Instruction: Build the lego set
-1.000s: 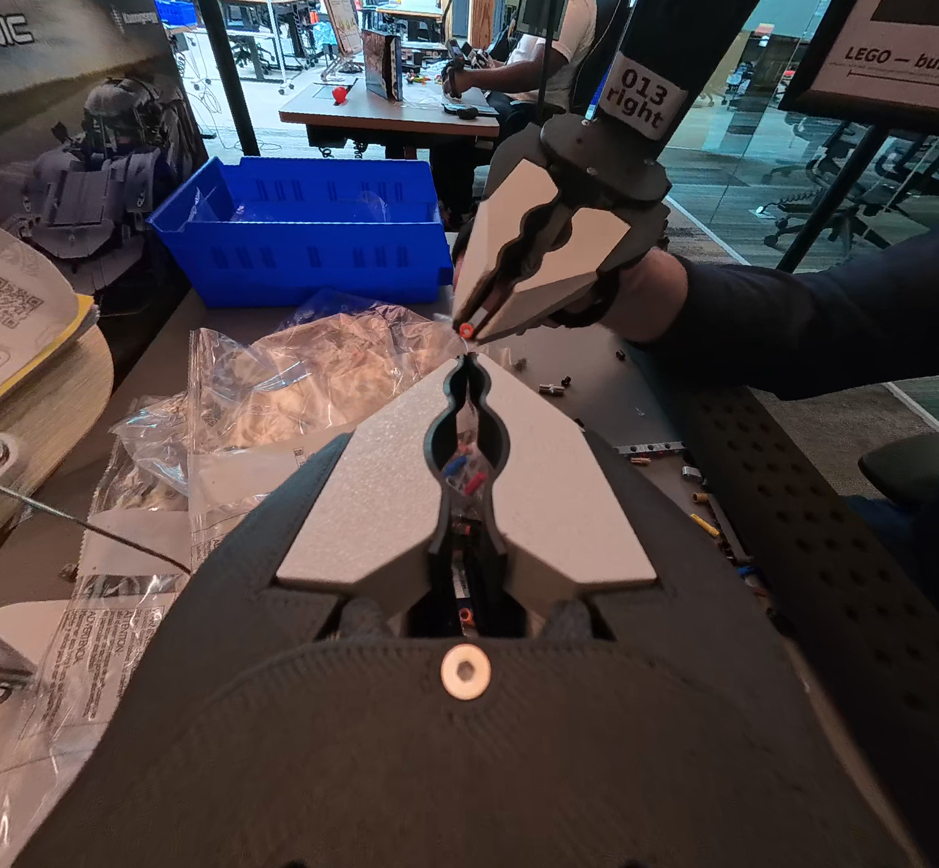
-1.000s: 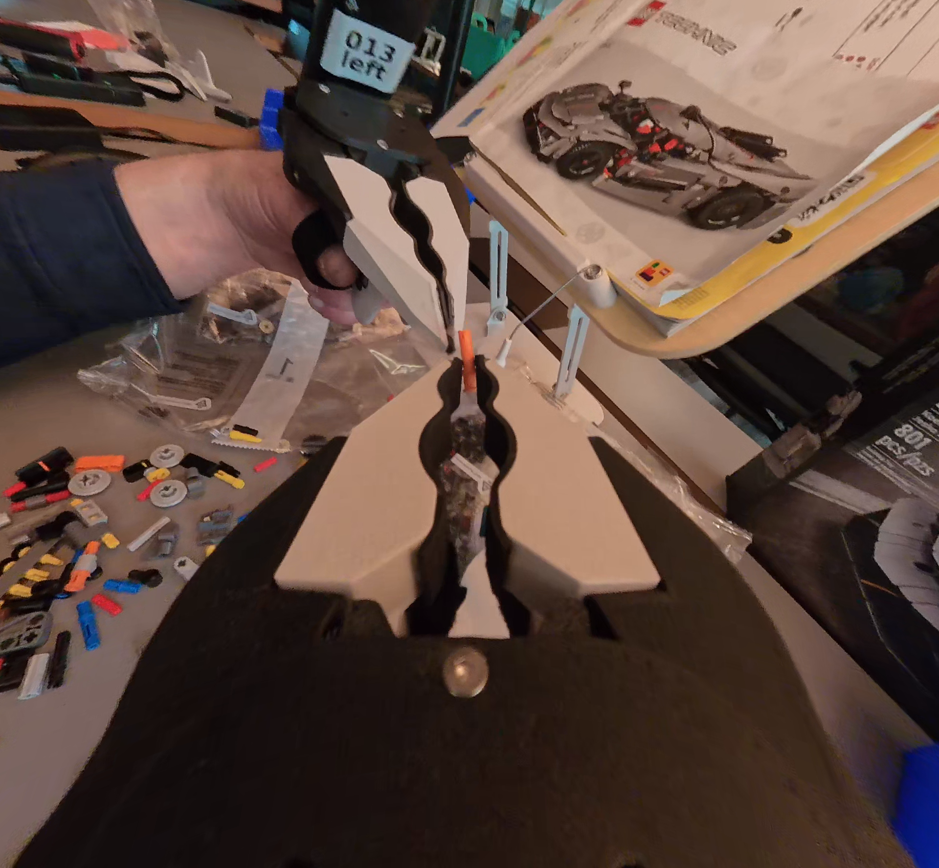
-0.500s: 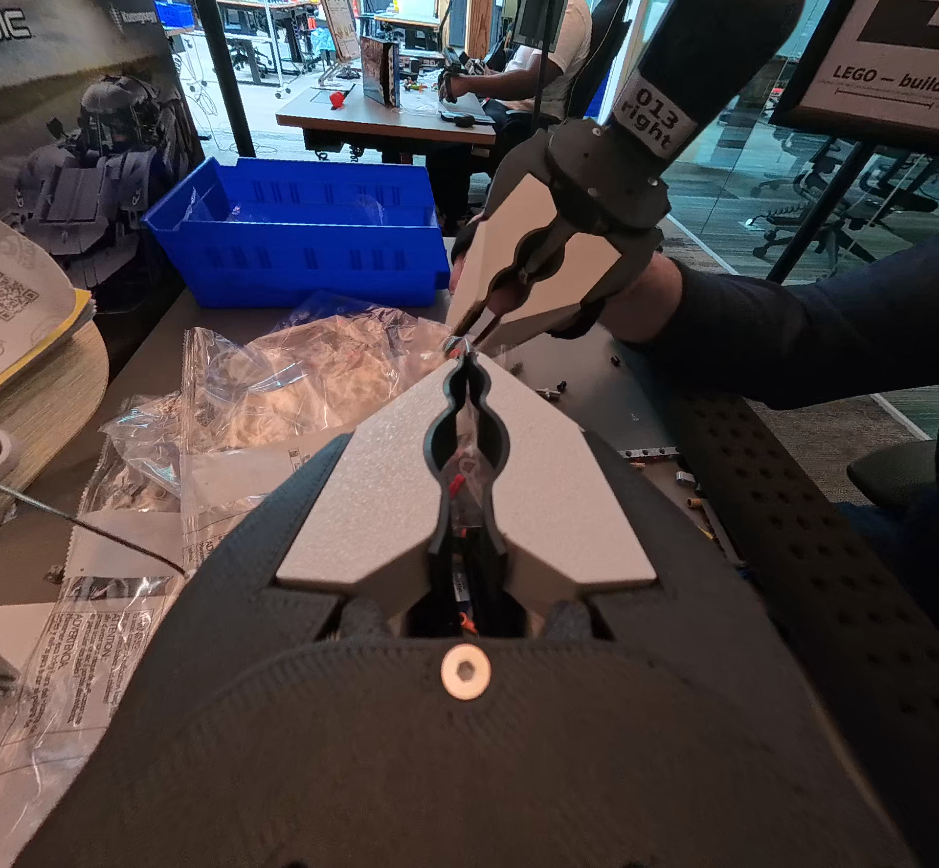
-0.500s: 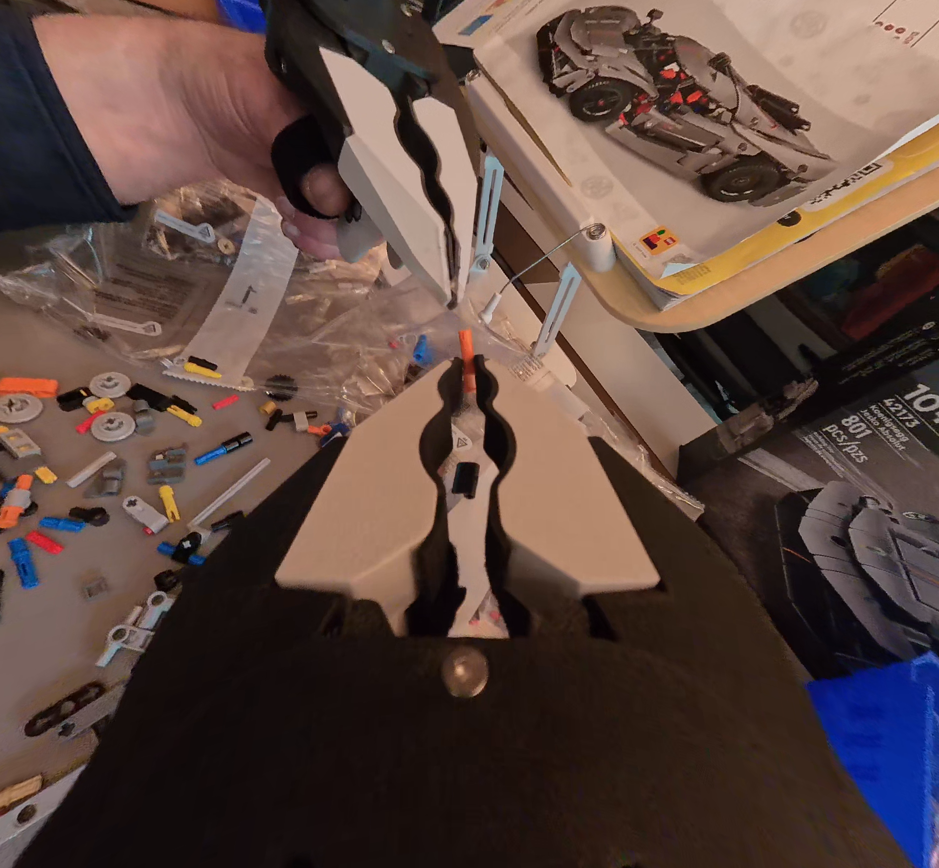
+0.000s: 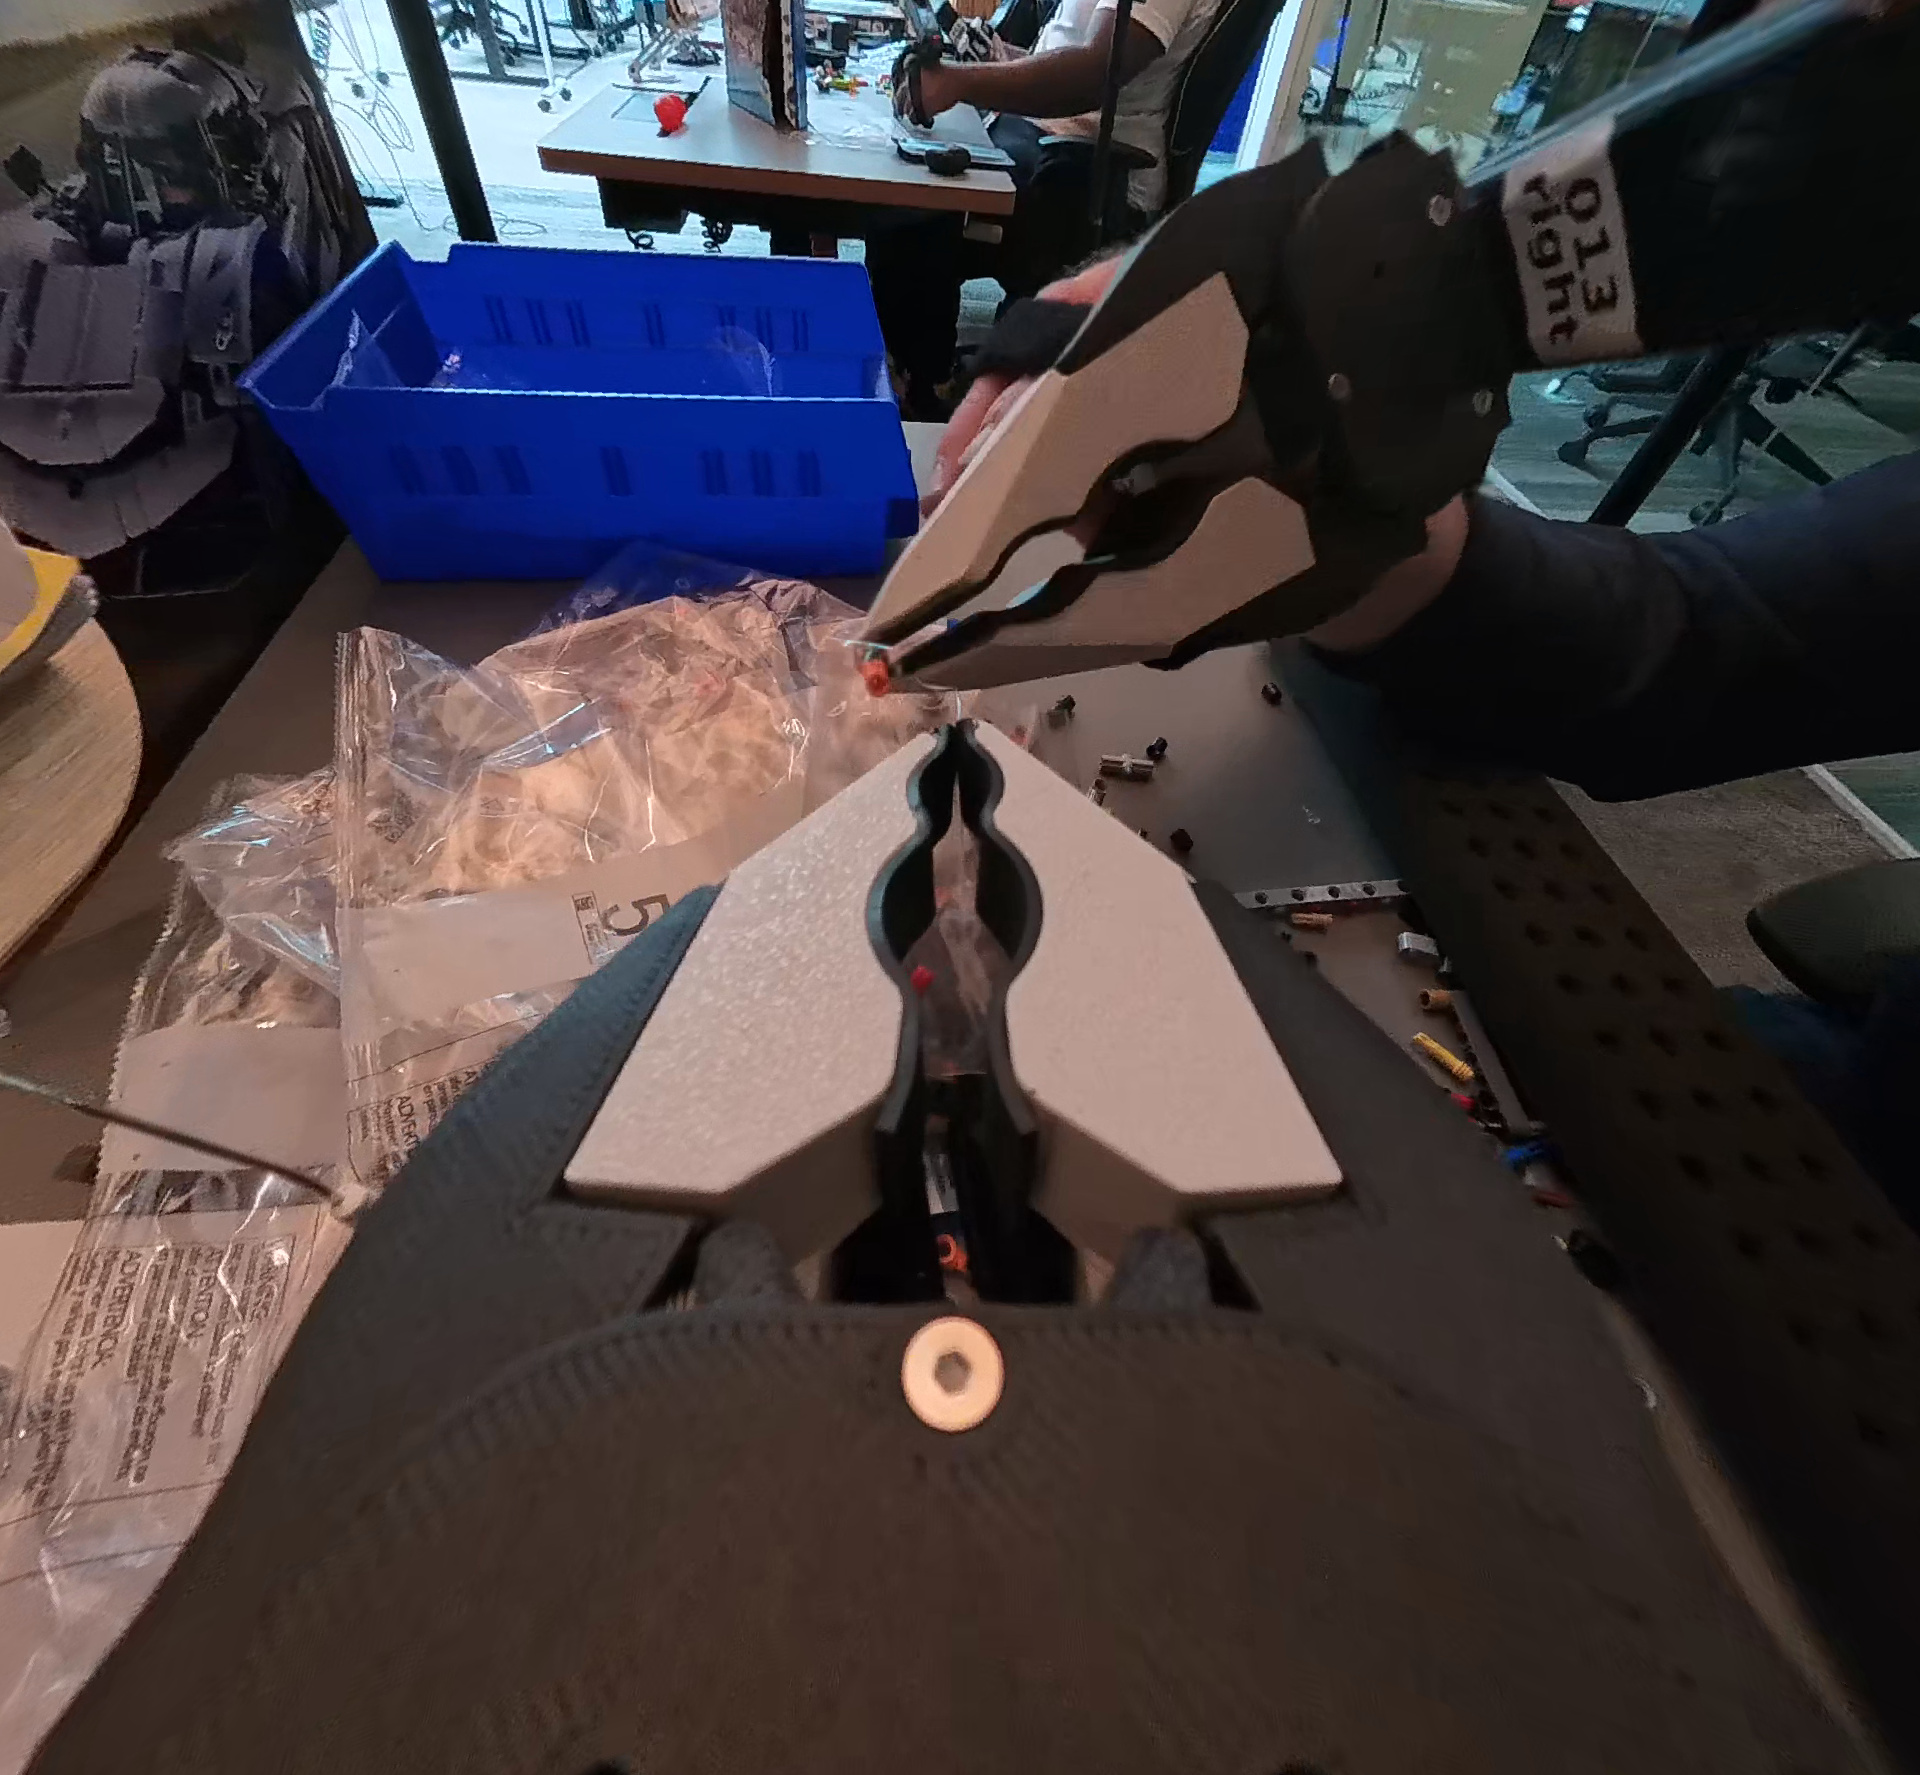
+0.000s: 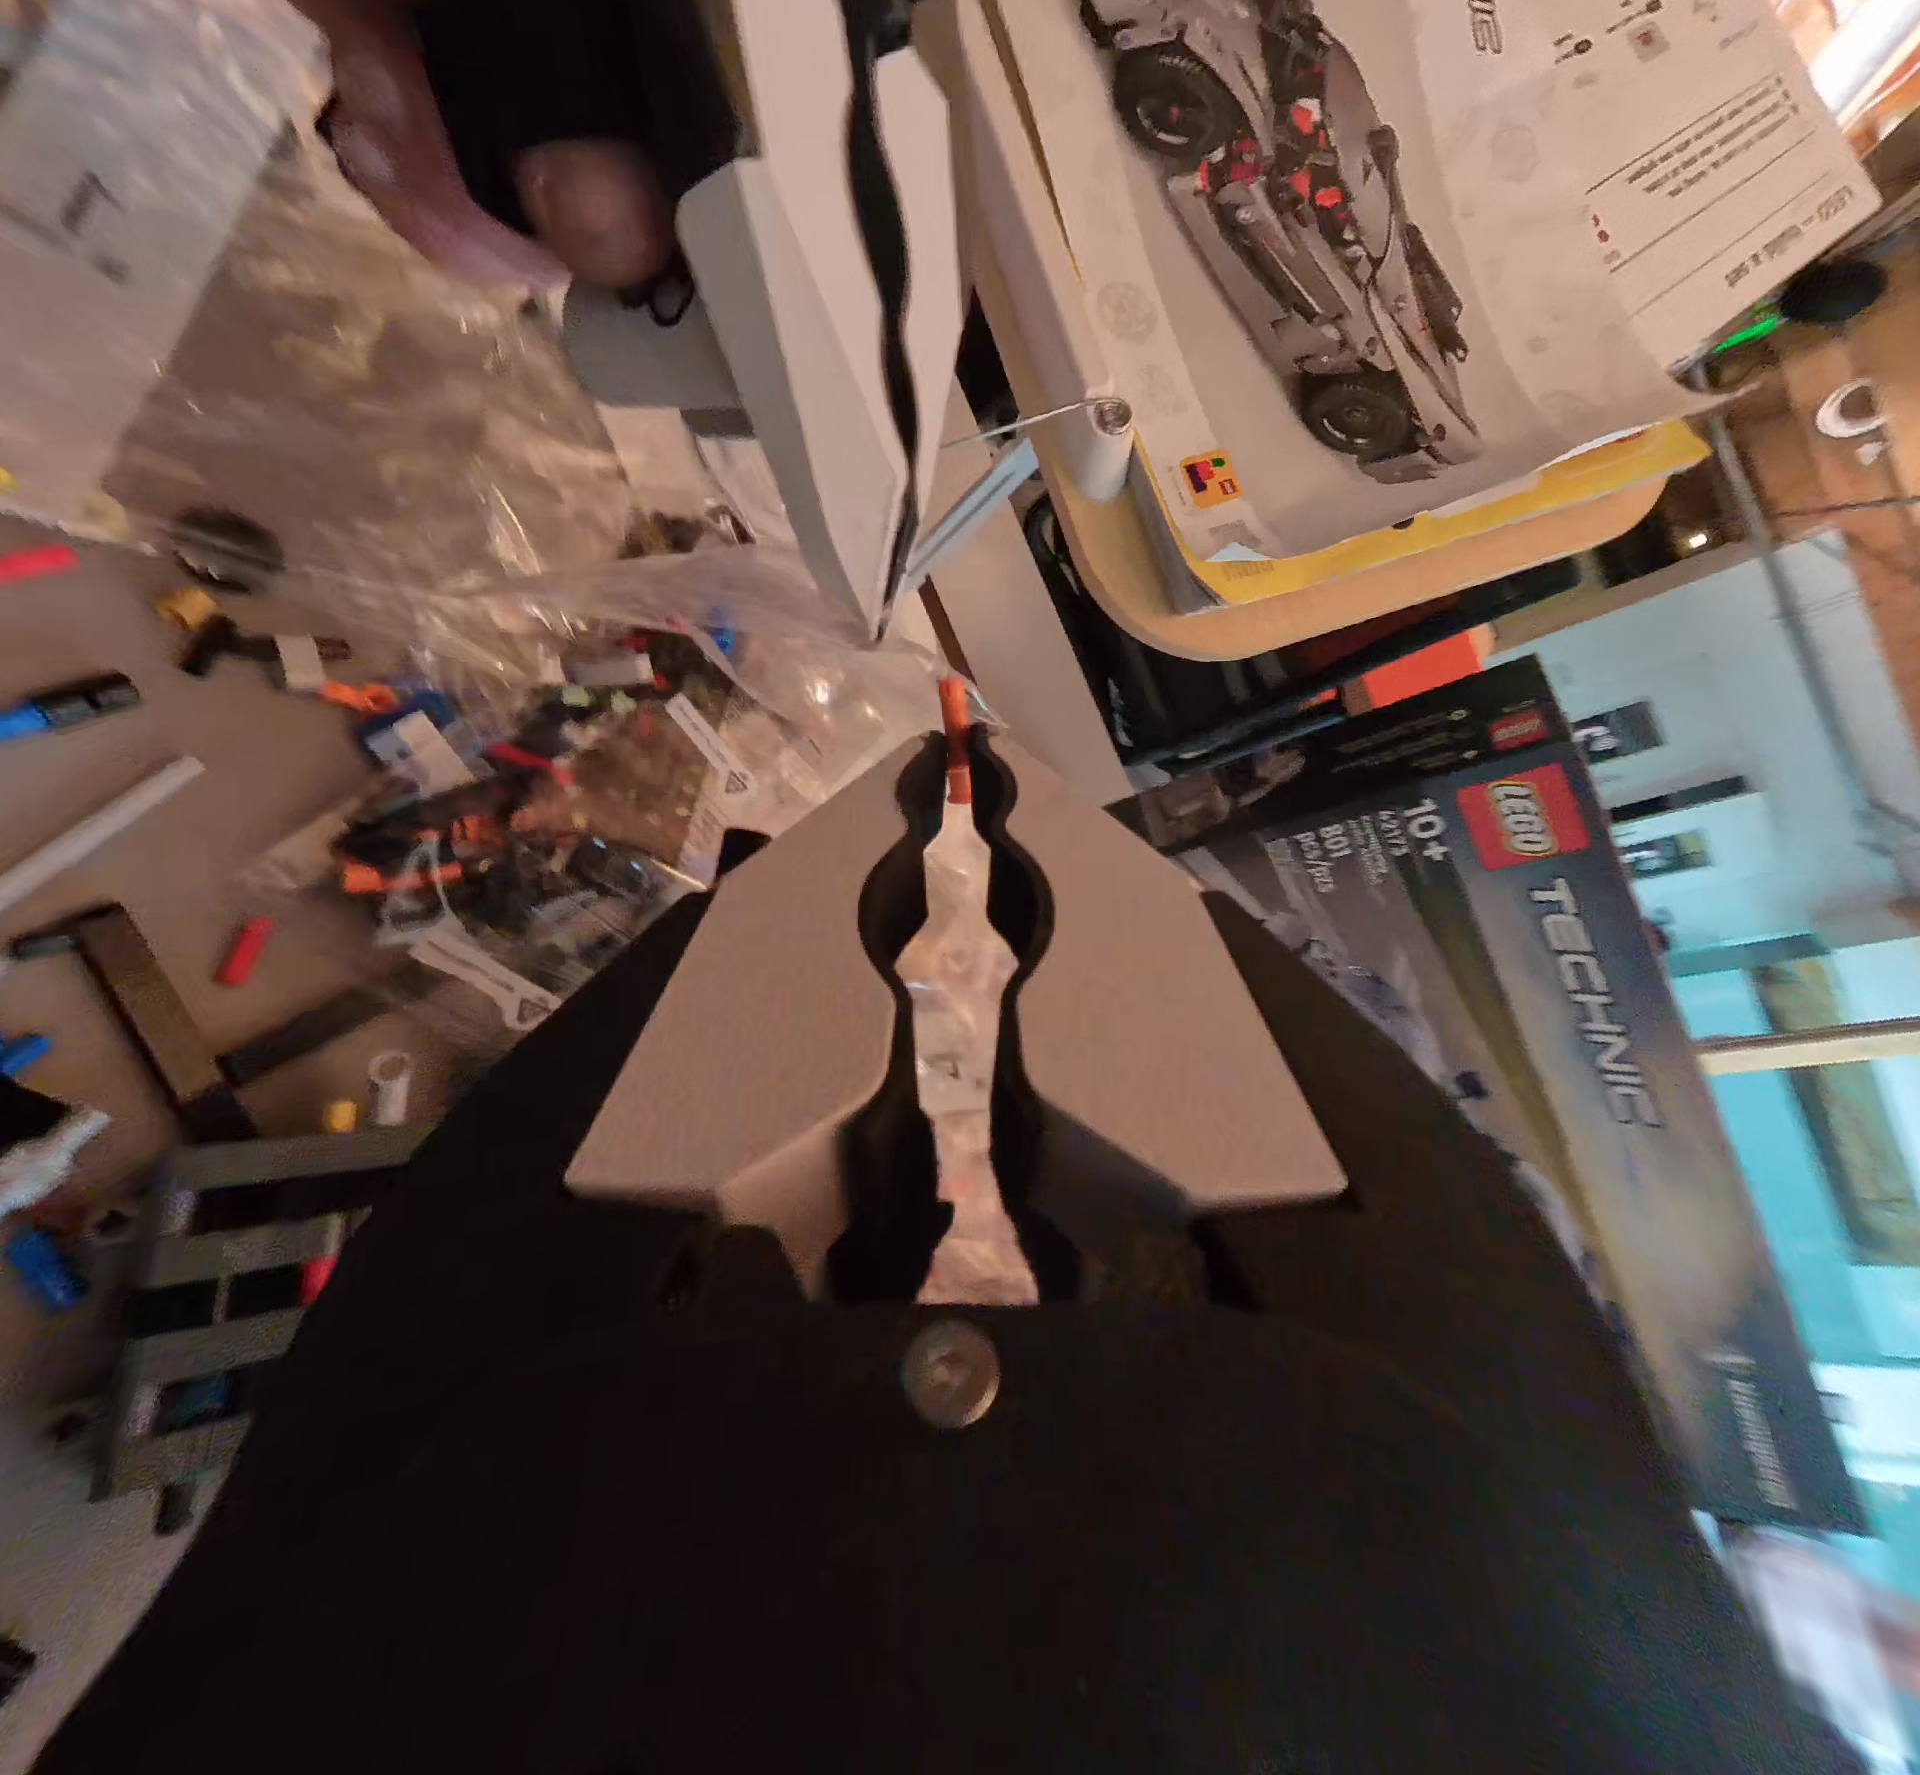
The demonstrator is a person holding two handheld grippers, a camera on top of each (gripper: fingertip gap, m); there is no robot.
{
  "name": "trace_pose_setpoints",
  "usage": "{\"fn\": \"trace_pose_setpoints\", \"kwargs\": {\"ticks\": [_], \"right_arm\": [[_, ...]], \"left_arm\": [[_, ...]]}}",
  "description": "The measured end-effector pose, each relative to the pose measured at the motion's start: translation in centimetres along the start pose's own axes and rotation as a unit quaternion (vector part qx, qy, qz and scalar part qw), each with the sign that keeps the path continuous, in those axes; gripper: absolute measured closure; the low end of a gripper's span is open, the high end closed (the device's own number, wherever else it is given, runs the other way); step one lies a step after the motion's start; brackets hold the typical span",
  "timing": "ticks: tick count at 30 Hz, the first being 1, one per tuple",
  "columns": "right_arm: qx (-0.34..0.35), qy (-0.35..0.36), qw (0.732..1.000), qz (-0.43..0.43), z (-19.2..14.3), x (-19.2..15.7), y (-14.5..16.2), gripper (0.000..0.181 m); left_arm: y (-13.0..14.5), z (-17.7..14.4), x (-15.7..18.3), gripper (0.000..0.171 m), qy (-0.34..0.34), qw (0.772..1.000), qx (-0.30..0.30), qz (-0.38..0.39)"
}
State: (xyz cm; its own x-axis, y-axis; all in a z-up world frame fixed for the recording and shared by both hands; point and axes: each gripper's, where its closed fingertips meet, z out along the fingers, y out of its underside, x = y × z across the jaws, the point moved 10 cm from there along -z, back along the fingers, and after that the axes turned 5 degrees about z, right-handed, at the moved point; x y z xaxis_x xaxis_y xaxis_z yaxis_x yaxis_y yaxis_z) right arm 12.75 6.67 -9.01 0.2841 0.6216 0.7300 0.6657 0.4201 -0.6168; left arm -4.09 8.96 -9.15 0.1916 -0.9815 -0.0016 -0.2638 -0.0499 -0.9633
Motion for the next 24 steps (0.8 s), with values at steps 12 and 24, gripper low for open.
{"fn": "trace_pose_setpoints", "kwargs": {"ticks": [12,24], "right_arm": [[-0.022,-0.004,0.995,-0.096,0.0,-1.3,0.0,0.180],[0.005,-0.029,0.995,-0.099,-0.4,-1.6,-0.2,0.180]], "left_arm": [[-0.1,0.1,0.0,0.171,0.002,1.000,0.003,-0.003],[0.1,0.2,0.0,0.171,0.005,1.000,0.002,-0.006]]}}
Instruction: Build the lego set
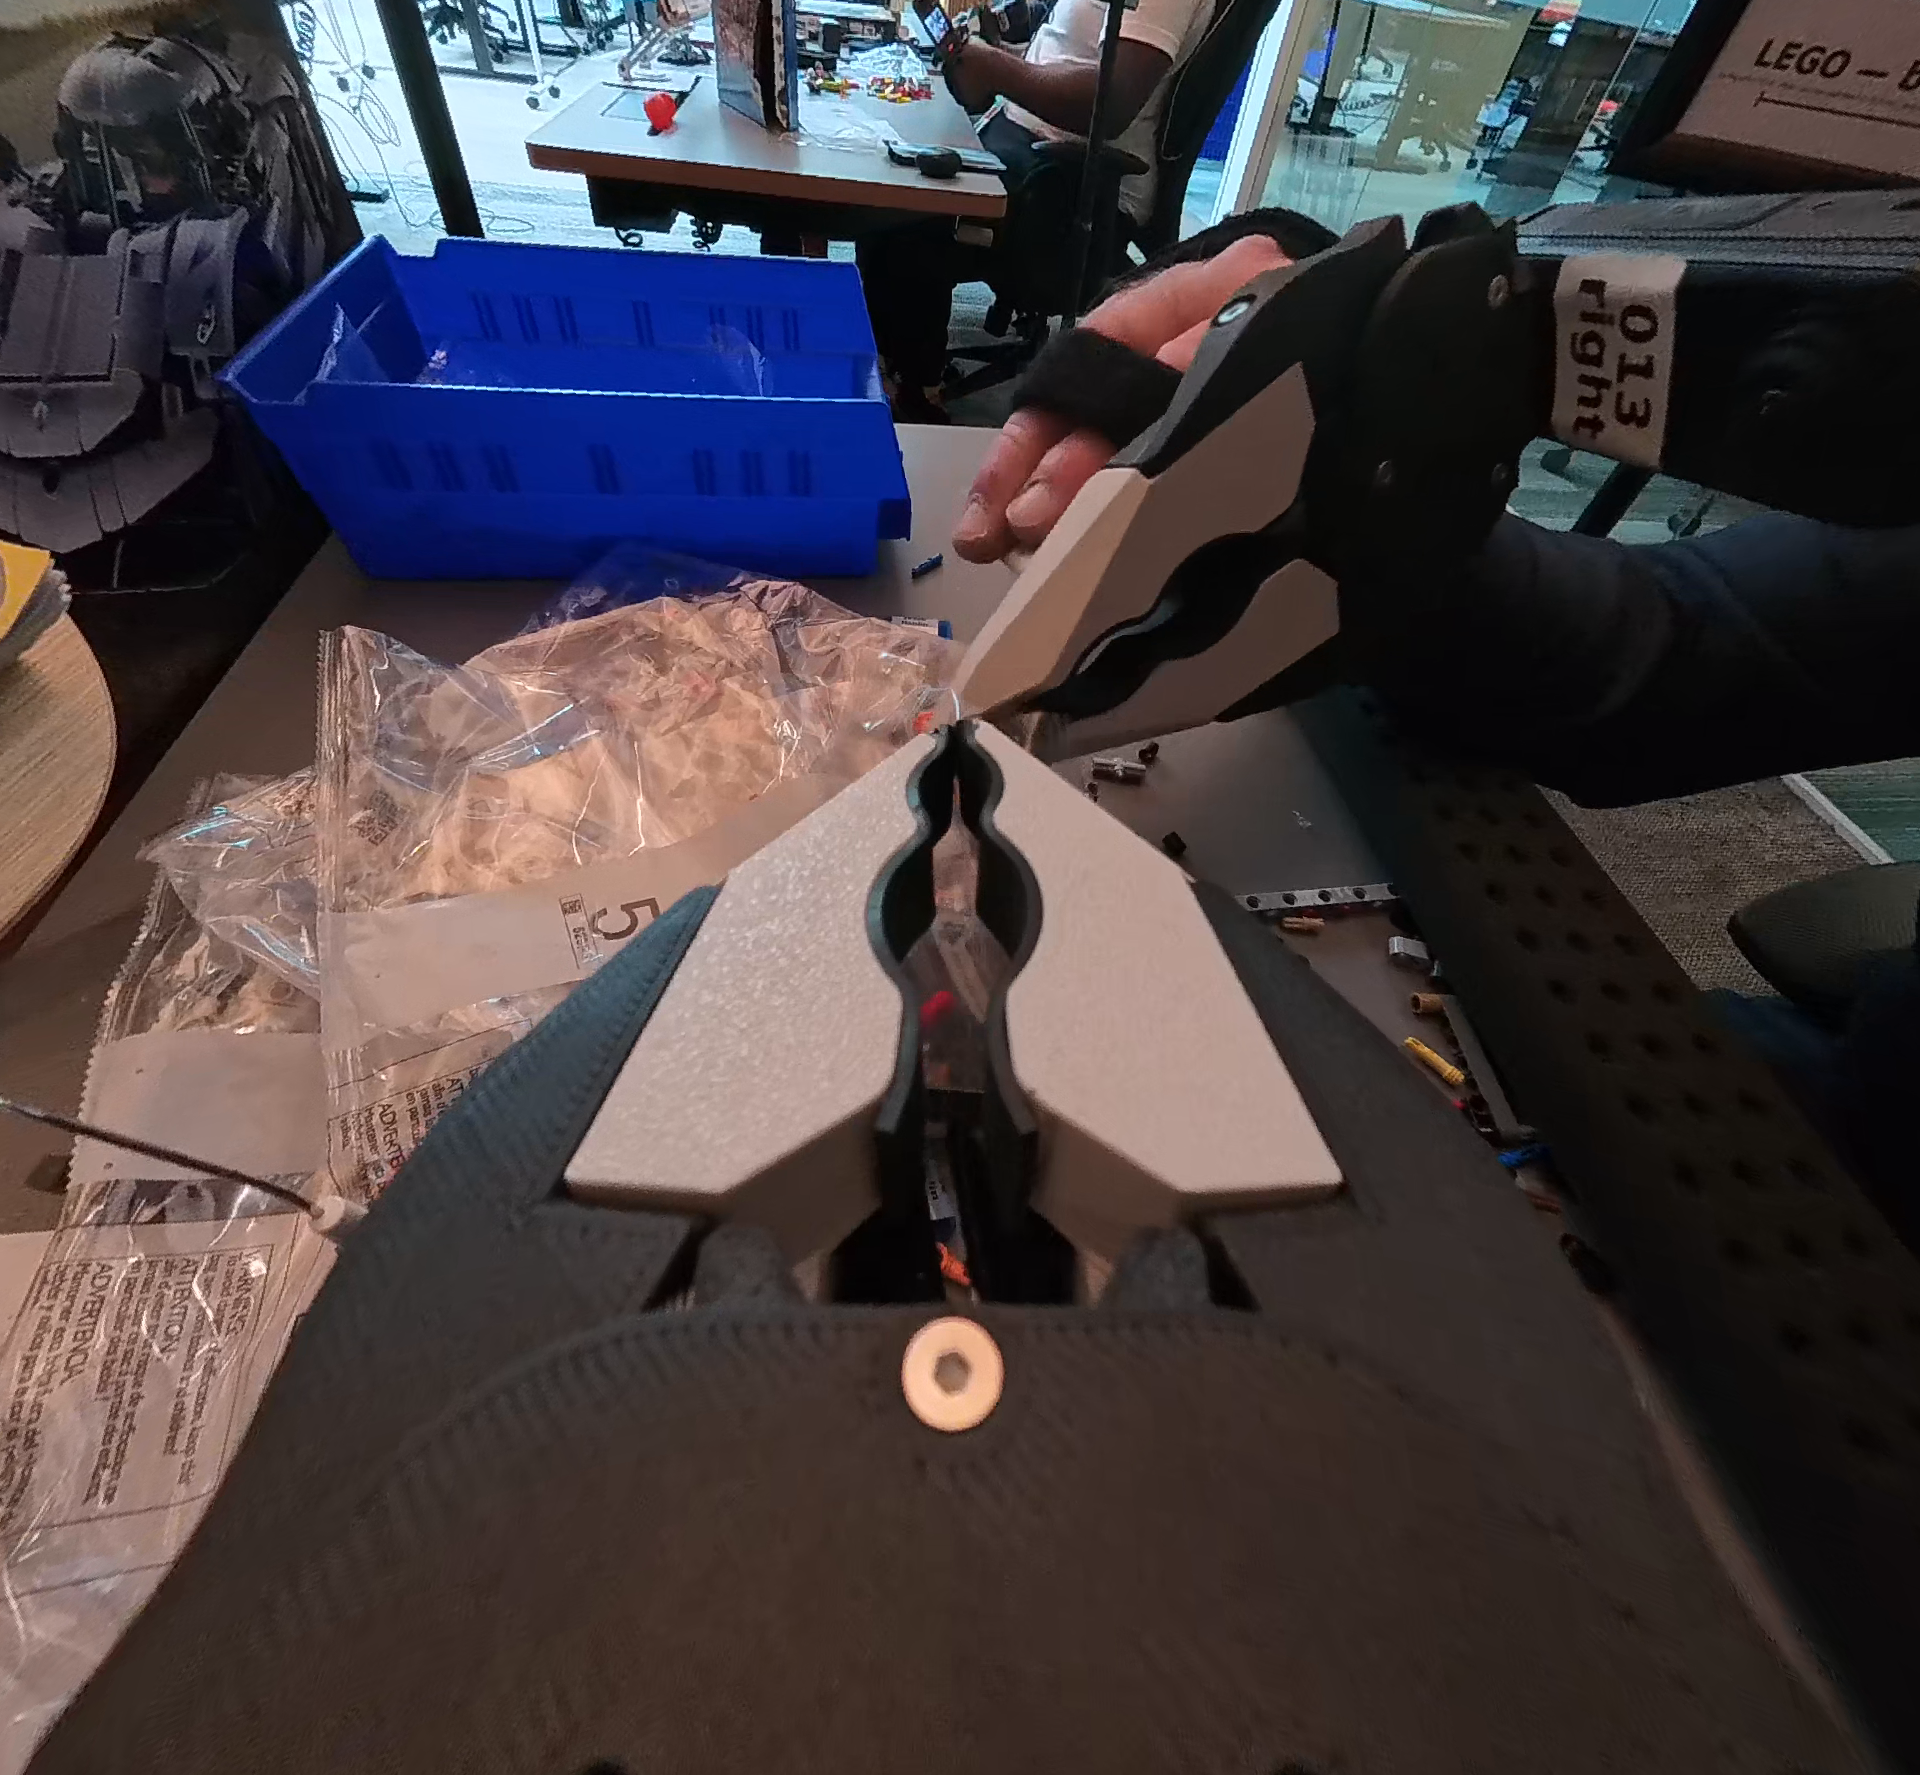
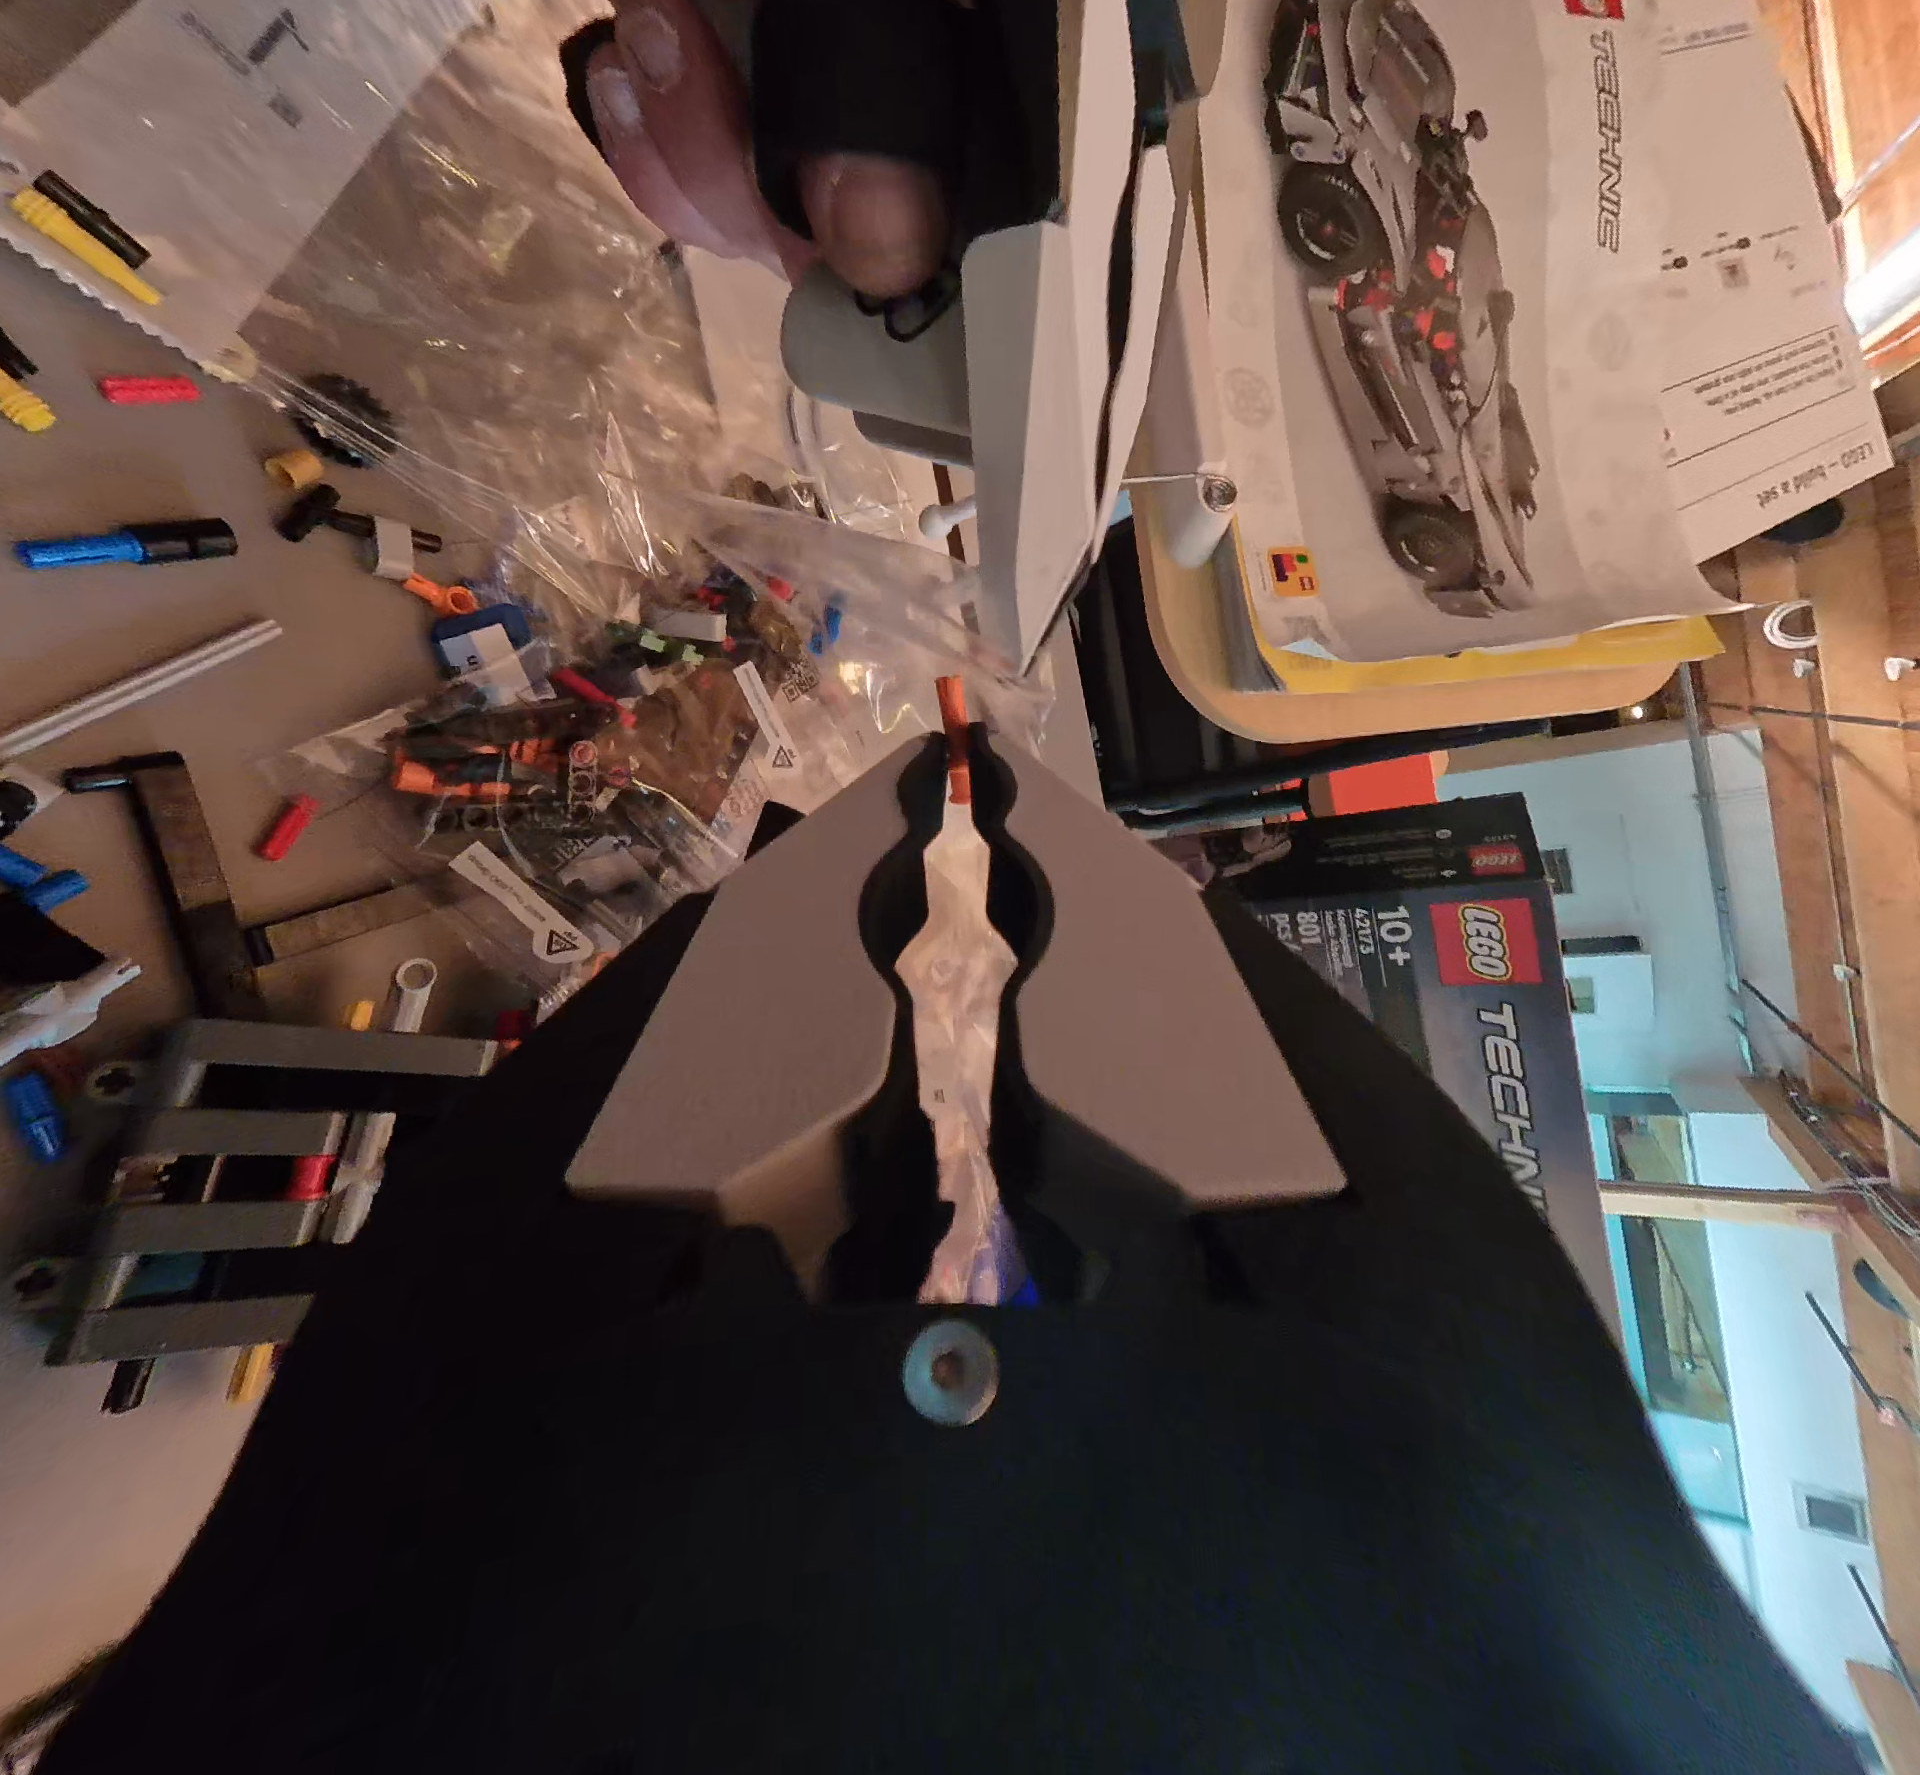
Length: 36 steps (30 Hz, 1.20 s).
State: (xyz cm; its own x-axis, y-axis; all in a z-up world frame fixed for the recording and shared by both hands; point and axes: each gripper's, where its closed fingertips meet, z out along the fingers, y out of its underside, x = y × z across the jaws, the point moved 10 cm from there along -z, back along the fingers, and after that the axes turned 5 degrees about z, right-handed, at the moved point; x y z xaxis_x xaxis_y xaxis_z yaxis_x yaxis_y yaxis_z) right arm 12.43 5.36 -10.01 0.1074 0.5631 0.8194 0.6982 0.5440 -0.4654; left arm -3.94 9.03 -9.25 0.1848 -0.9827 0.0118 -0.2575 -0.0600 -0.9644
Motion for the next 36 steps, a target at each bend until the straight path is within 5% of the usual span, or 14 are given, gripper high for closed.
{"fn": "trace_pose_setpoints", "kwargs": {"ticks": [18,36], "right_arm": [[-0.028,0.056,0.998,-0.013,0.3,0.5,0.3,0.181],[0.026,-0.026,0.999,-0.030,-0.4,-0.7,-0.1,0.180]], "left_arm": [[0.2,0.5,0.0,0.171,0.011,1.000,-0.006,-0.008],[0.3,0.3,-0.3,0.171,0.003,1.000,-0.002,-0.016]]}}
